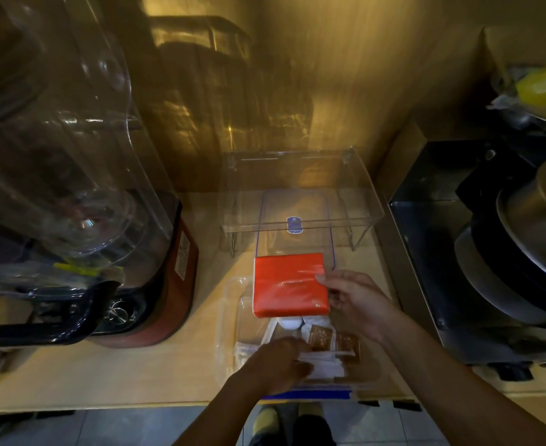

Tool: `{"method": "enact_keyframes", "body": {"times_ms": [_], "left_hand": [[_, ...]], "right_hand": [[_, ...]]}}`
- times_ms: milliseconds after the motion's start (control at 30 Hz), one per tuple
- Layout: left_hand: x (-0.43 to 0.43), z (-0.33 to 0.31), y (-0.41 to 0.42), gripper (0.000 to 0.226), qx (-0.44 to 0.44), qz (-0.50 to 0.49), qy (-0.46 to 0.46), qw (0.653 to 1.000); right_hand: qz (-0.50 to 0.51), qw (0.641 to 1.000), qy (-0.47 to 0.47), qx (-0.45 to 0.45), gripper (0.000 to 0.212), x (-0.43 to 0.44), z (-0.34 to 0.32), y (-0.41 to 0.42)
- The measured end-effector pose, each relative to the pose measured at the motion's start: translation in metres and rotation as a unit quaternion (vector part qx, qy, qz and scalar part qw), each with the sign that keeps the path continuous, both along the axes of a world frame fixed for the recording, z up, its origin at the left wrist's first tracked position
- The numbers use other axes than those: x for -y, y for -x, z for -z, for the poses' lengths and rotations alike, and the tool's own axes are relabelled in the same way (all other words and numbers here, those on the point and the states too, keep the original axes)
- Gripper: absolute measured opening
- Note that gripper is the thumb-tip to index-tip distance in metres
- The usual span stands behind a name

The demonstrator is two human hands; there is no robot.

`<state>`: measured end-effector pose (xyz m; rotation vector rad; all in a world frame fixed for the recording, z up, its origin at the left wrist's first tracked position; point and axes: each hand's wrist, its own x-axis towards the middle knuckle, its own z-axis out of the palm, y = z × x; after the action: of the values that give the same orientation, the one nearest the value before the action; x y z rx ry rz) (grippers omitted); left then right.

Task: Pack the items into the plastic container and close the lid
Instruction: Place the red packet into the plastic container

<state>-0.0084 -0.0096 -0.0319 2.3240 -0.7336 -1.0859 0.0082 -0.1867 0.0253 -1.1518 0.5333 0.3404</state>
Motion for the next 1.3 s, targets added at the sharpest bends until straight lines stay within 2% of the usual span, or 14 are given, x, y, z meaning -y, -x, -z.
{"method": "enact_keyframes", "body": {"times_ms": [100,167,233,300,367,467,567,700,767,967,1067,1167,1233,1300], "left_hand": [[-0.003,-0.002,0.002,0.028,0.044,-0.076,0.007,0.996],[-0.003,-0.002,0.002,0.024,0.1,-0.2,0.011,0.975],[-0.001,-0.001,-0.002,0.037,0.117,-0.309,0.02,0.944],[0.003,0.005,-0.009,0.052,0.105,-0.324,0.009,0.94],[0.01,0.011,-0.016,0.048,0.071,-0.302,0.001,0.951],[0.021,0.015,-0.018,0.04,0.014,-0.29,0.037,0.956],[0.028,0.015,-0.011,0.041,0.007,-0.264,0.044,0.963],[0.028,0.017,-0.001,0.05,0.055,-0.132,0.058,0.988],[0.028,0.015,-0.001,0.052,0.042,-0.103,0.071,0.991],[0.02,0.006,0.0,0.064,0.051,-0.019,0.001,0.999],[0.012,-0.001,0.0,0.068,0.018,0.011,-0.017,1.0],[-0.001,-0.011,0.0,0.053,0.004,0.026,-0.029,0.999],[-0.012,-0.018,0.0,0.037,0.01,0.02,0.001,1.0],[-0.023,-0.029,-0.003,0.027,0.007,-0.026,0.039,0.999]], "right_hand": [[-0.01,1.0,0.02,-0.006,0.032,-0.008,0.009,-0.002],[-0.006,0.999,0.032,-0.009,0.03,-0.014,0.013,-0.004],[0.001,0.999,0.031,-0.008,0.029,-0.017,0.015,-0.006],[0.006,1.0,0.024,-0.003,0.033,-0.018,0.016,-0.006],[0.006,1.0,0.024,0.0,0.036,-0.019,0.016,-0.006],[0.007,1.0,0.03,0.006,0.025,-0.019,0.016,-0.005],[-0.004,0.999,0.035,0.004,0.021,-0.019,0.015,-0.002],[-0.006,0.999,0.035,0.009,0.024,-0.021,0.019,0.001],[-0.004,0.999,0.043,0.012,0.026,-0.023,0.021,0.002],[-0.01,0.998,0.054,0.029,0.026,-0.024,0.032,0.01],[-0.03,0.995,0.086,0.039,0.028,-0.025,0.035,0.012],[-0.047,0.99,0.123,0.056,0.03,-0.027,0.038,0.013],[-0.055,0.989,0.123,0.062,0.029,-0.028,0.04,0.013],[-0.069,0.987,0.127,0.067,0.031,-0.029,0.044,0.014]]}}
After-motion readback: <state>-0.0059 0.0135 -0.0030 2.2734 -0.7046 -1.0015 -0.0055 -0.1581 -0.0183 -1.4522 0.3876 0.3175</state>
